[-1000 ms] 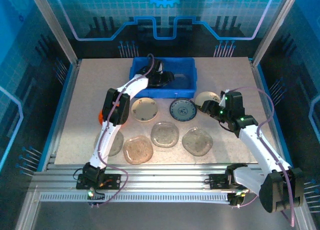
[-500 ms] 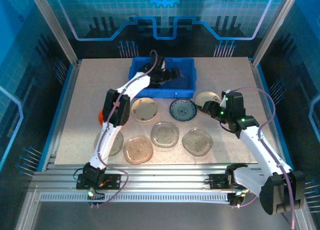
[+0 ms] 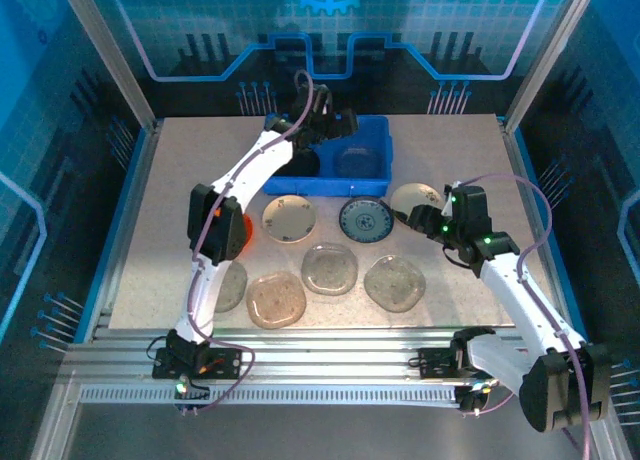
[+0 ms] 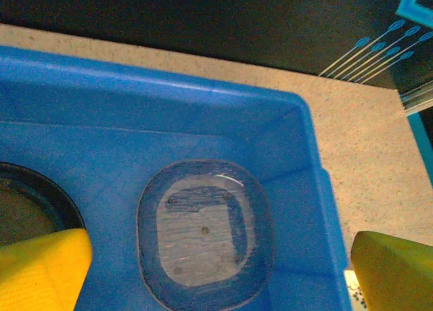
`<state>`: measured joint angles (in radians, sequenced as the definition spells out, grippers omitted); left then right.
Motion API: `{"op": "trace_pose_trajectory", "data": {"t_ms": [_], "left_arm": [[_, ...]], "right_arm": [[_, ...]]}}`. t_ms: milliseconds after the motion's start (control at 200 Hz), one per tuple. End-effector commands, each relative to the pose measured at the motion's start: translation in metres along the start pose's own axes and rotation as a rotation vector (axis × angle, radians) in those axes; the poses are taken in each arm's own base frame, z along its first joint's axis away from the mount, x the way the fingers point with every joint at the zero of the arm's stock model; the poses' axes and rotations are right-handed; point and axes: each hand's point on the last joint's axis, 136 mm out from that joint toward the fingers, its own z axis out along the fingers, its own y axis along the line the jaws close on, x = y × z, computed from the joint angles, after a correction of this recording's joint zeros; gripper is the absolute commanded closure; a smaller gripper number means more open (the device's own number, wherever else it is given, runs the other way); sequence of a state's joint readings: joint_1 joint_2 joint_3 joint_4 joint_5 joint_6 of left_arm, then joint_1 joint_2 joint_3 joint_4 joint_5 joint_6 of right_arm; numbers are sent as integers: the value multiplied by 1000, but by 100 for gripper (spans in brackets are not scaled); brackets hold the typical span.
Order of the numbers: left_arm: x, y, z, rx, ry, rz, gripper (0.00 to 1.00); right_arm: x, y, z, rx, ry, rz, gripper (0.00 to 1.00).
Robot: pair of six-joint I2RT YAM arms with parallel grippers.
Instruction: Place the plates into the plastic bin on the countertop
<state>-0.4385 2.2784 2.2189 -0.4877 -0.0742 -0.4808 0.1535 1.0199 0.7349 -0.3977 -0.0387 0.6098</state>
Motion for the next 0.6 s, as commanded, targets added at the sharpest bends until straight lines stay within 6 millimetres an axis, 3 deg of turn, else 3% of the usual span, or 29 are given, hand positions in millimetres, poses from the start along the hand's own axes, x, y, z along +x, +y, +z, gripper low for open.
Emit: {"op": "trace_pose_trajectory", "data": {"t_ms": [0, 175, 365, 475, 595], "left_arm": [[-3, -8, -34, -16, -2, 38, 1], [38, -34, -74, 178, 38, 44, 1], [93, -18, -127, 229, 142, 37, 1], [115, -22, -159, 323, 166, 33, 1], [144, -20, -178, 385, 241, -5, 2]], "right_arm": [[-8, -7, -7, 42, -18, -34, 40], [5, -15, -2, 61, 35, -46, 40], [16, -31, 7, 116, 82, -46, 40], [13, -39, 15, 98, 86, 22, 41], [7, -43, 26, 54, 76, 119, 47]]}}
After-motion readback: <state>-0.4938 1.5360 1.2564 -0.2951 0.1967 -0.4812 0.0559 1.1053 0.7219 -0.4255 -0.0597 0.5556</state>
